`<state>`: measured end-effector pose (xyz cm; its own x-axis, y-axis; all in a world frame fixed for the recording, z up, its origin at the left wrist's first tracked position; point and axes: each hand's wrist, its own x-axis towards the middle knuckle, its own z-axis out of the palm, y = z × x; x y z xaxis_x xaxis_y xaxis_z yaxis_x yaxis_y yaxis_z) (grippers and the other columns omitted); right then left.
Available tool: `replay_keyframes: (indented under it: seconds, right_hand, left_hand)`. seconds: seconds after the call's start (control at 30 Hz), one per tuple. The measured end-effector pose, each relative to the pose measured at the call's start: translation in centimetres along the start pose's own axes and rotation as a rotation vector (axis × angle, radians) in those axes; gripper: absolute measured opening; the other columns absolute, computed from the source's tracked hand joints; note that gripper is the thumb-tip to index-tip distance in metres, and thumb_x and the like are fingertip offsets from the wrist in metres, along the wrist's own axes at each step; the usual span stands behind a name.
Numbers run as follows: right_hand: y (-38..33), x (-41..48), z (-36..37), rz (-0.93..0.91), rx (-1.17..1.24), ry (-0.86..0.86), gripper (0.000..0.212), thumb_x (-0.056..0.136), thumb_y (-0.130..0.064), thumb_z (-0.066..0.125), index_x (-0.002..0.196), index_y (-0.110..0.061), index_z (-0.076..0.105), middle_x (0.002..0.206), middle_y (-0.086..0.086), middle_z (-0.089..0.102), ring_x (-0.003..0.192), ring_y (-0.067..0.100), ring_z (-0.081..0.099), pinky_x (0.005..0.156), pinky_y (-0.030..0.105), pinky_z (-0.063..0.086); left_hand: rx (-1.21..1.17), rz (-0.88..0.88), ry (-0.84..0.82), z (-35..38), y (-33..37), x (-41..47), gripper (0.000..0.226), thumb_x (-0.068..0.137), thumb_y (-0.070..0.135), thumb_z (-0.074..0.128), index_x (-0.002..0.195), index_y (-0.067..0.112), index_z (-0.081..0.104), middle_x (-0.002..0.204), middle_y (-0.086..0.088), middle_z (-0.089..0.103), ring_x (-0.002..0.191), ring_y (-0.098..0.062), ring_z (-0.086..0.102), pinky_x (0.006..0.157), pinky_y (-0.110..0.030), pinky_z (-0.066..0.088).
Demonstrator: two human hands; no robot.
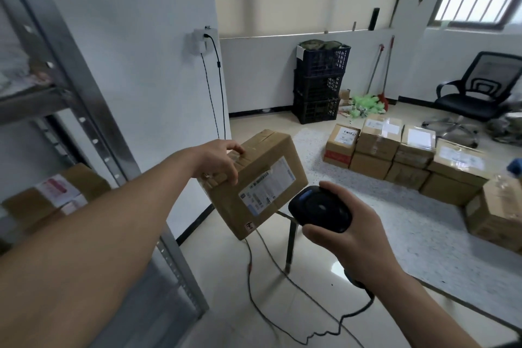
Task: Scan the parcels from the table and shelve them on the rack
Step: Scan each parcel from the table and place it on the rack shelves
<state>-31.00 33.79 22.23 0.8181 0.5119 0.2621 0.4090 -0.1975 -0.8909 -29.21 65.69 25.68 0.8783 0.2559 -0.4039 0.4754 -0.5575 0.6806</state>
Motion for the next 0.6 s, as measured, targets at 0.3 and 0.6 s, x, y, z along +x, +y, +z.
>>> replay_keyframes:
  seconds: [0.3,0.6]
  right_hand:
    - [0.2,-3.2,-1.6,-0.047,0.079,-0.086,0.072,0.068,-0.008,0.091,0.112,-0.051,0.053,0.103,-0.021,0.065,0.100,-0.014,0.061,0.074,0.005,0.050]
    - [-1.4,-6.7,0.2,-0.100,0.121,-0.285,0.063,0.069,-0.009,0.089,0.102,-0.050,0.055,0.097,-0.042,0.061,0.097,-0.013,0.061,0.071,0.008,0.053]
  left_hand:
    - [-0.075,-0.112,0.162,2.7,-0.7,-6.9,0.079,0.055,0.007,0.086,0.120,0.041,0.058,0.116,-0.010,0.062,0.099,-0.037,0.067,0.081,-0.062,0.059]
    - [-0.104,-0.263,0.273,3.9,-4.5,-15.2,0.084,0.054,0.005,0.087,0.126,0.037,0.057,0.122,-0.007,0.059,0.104,-0.034,0.063,0.087,-0.060,0.058]
